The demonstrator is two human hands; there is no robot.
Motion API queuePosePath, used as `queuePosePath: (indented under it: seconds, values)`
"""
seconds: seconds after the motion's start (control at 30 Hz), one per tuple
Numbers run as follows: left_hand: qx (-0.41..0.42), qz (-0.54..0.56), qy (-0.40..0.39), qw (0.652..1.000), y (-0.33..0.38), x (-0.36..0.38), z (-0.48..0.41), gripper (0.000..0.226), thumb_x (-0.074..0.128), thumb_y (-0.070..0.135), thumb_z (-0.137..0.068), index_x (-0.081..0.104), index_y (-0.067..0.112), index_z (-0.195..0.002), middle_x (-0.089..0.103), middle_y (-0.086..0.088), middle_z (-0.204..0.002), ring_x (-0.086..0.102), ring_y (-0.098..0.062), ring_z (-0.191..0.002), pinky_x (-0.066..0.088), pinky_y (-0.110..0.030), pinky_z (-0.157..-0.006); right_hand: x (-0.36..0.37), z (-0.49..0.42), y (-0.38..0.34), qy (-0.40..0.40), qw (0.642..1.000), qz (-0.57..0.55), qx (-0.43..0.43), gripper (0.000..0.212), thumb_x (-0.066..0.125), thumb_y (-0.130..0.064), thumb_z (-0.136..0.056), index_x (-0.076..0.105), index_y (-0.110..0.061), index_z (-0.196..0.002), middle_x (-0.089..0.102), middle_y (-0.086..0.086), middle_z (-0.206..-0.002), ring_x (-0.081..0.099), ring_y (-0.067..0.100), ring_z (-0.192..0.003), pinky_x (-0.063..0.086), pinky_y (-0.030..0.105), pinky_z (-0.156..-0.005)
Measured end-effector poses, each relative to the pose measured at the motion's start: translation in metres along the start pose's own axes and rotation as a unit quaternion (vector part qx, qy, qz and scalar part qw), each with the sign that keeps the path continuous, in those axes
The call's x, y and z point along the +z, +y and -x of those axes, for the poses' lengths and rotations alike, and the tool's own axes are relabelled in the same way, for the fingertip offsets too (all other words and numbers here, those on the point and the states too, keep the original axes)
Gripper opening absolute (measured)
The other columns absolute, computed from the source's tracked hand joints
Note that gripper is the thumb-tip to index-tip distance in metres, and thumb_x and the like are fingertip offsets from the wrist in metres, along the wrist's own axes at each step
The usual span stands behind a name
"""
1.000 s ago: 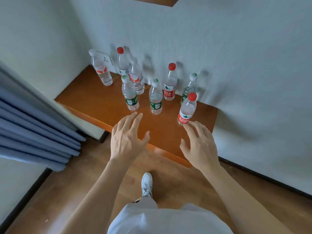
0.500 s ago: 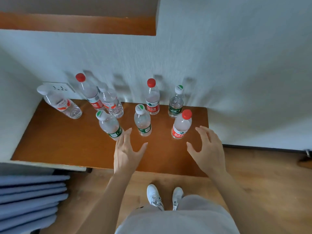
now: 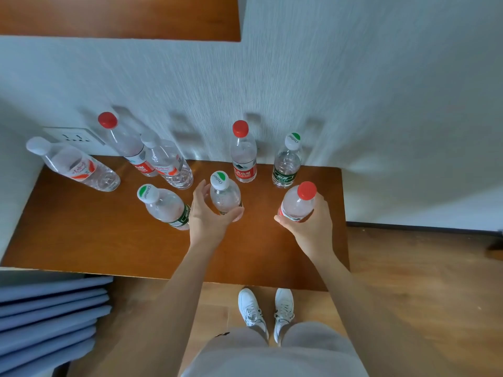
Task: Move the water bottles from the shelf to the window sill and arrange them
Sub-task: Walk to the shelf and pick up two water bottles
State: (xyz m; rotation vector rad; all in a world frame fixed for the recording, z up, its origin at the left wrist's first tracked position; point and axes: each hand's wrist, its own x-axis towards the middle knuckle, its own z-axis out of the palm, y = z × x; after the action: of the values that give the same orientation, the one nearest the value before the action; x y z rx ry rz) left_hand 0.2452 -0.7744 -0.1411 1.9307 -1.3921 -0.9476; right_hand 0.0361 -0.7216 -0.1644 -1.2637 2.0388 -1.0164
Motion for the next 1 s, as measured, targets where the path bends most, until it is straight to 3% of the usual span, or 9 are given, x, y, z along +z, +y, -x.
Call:
queuePosePath:
  seconds: [0.07,0.17,0.27,0.4,0.47,0.6,0.77,0.9,1.0]
  values:
    - [0.017,-0.002,-0.002,1.000,0.002,0.002,-0.001,0.102,0.089,0.036,-0.067,0.029,0.024,-0.148,0.048,-0.001,-0.145,0.044,-0.021,-0.133,0.041,-0.035,-0.104,0.004,-0.004,-0.002,-0.001,0.999,-0.015,0.028,0.086,0.091,-0.037,-0.067,0.047,-0.015,-0.137,0.058,0.003,-0.127,0.052,0.012,-0.112,0.048,0.028,-0.101]
    - [0.021,-0.009,-0.019,1.000,0.004,0.006,-0.004,0.097,0.089,0.038,-0.067,0.033,0.023,-0.145,0.052,-0.001,-0.138,0.047,-0.020,-0.127,0.040,-0.029,-0.096,0.007,-0.010,-0.003,-0.022,0.998,-0.028,0.054,0.078,0.089,-0.033,-0.070,0.048,-0.018,-0.135,0.056,-0.005,-0.121,0.050,0.008,-0.107,0.044,0.012,-0.093]
    - [0.021,-0.020,-0.028,0.999,0.006,0.009,-0.005,0.087,0.086,0.044,-0.068,0.042,0.021,-0.139,0.058,0.000,-0.129,0.053,-0.020,-0.120,0.047,-0.032,-0.094,0.005,-0.014,-0.006,-0.036,0.998,-0.020,0.046,0.073,0.088,-0.033,-0.072,0.049,-0.020,-0.132,0.058,-0.007,-0.115,0.056,0.010,-0.101,0.051,0.016,-0.089]
    - [0.059,-0.019,-0.033,0.998,0.018,0.008,0.000,0.082,0.084,0.051,-0.068,0.046,0.023,-0.135,0.058,0.006,-0.120,0.054,-0.013,-0.110,0.051,-0.029,-0.088,-0.005,-0.020,-0.020,-0.039,0.998,-0.019,0.041,0.074,0.086,-0.036,-0.074,0.046,-0.020,-0.135,0.051,-0.014,-0.114,0.053,0.008,-0.093,0.038,-0.003,-0.071]
    - [0.069,-0.009,-0.029,0.997,0.030,0.005,0.005,0.082,0.083,0.051,-0.069,0.045,0.023,-0.136,0.055,0.009,-0.117,0.053,-0.012,-0.108,0.046,-0.021,-0.081,-0.012,-0.022,-0.030,-0.026,0.999,-0.029,0.024,0.075,0.085,-0.040,-0.074,0.044,-0.025,-0.135,0.049,-0.016,-0.117,0.052,0.007,-0.102,0.038,0.002,-0.081]
    - [0.105,0.027,-0.018,0.994,0.058,-0.005,0.017,0.076,0.081,0.052,-0.072,0.045,0.025,-0.133,0.054,0.011,-0.114,0.054,-0.008,-0.103,0.043,-0.013,-0.075,-0.031,-0.023,-0.052,-0.012,0.997,-0.081,0.009,0.076,0.086,-0.042,-0.072,0.038,-0.040,-0.131,0.056,-0.011,-0.127,0.055,0.014,-0.115,0.048,0.029,-0.101]
    - [0.118,0.118,-0.022,0.986,0.089,-0.019,0.034,0.062,0.083,0.043,-0.074,0.048,0.033,-0.125,0.062,0.020,-0.108,0.060,0.010,-0.097,0.047,-0.004,-0.067,-0.056,-0.025,-0.079,0.003,0.994,-0.111,-0.017,0.071,0.087,-0.037,-0.071,0.044,-0.034,-0.128,0.057,-0.009,-0.122,0.055,0.014,-0.113,0.049,0.030,-0.095]
    - [0.138,0.161,-0.012,0.977,0.102,-0.027,0.042,0.051,0.083,0.034,-0.076,0.048,0.047,-0.111,0.065,0.017,-0.104,0.063,0.008,-0.095,0.050,-0.009,-0.069,-0.066,-0.026,-0.092,-0.002,0.992,-0.124,-0.016,0.073,0.086,-0.040,-0.071,0.045,-0.031,-0.131,0.057,-0.007,-0.122,0.057,0.016,-0.113,0.052,0.040,-0.098]
    - [0.133,0.188,-0.003,0.973,0.104,-0.036,0.045,0.052,0.084,0.032,-0.075,0.051,0.047,-0.112,0.067,0.016,-0.104,0.064,0.005,-0.097,0.052,-0.011,-0.074,-0.067,-0.024,-0.100,-0.018,0.989,-0.148,-0.015,0.077,0.086,-0.044,-0.067,0.047,-0.027,-0.132,0.060,-0.006,-0.126,0.059,0.017,-0.114,0.052,0.045,-0.101]
